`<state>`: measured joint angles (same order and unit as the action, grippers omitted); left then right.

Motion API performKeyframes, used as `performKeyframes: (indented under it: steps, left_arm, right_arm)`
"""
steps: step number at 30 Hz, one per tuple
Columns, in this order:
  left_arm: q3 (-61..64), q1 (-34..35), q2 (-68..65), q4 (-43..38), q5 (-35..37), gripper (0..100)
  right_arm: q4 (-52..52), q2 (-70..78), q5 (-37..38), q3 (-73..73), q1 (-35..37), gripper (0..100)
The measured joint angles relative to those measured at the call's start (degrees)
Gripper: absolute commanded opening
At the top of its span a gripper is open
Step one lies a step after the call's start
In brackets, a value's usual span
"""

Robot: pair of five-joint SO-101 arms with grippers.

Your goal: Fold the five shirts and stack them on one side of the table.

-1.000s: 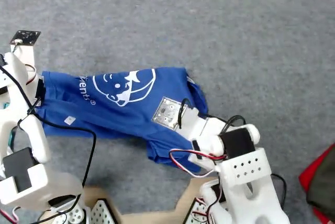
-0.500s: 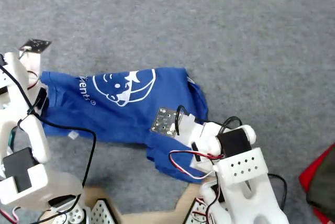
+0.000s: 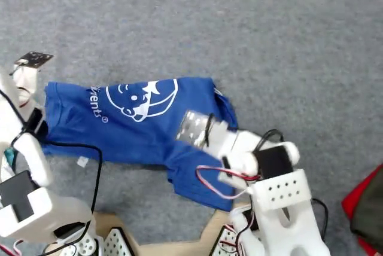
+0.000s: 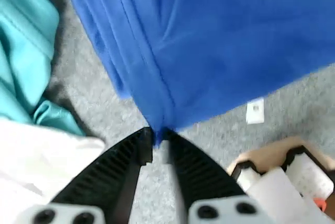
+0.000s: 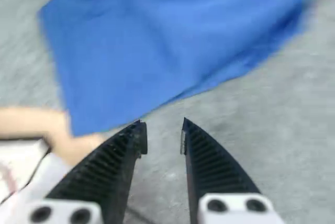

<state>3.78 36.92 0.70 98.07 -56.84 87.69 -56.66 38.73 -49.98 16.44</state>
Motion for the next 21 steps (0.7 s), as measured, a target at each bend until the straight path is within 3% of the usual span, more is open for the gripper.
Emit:
performKeyframes:
  steps: [3,7,13,17,21]
  left_arm:
    - [-4.92,2.55,0.00,1.58,2.90,30]
    - [-9.93,3.87,0.00,1.85,9.14,28]
    - [-13.80,-3.43,-0.26,1.05,18.46,22]
    - [-10.29,-10.99,-0.26,-7.21,24.70,19]
    - [-2.81,-14.33,-0.26,-18.73,26.90,19]
  right_arm:
    - [-2.29,6.07,-3.43,5.80,-1.67,12.4]
    - [-3.08,19.43,-8.09,17.49,-1.76,12.3]
    - [-3.52,45.10,-15.03,41.41,-1.76,12.3]
    - [-1.85,65.32,-20.57,60.84,-2.81,12.3]
    - [3.60,85.63,-25.05,82.11,-2.73,12.3]
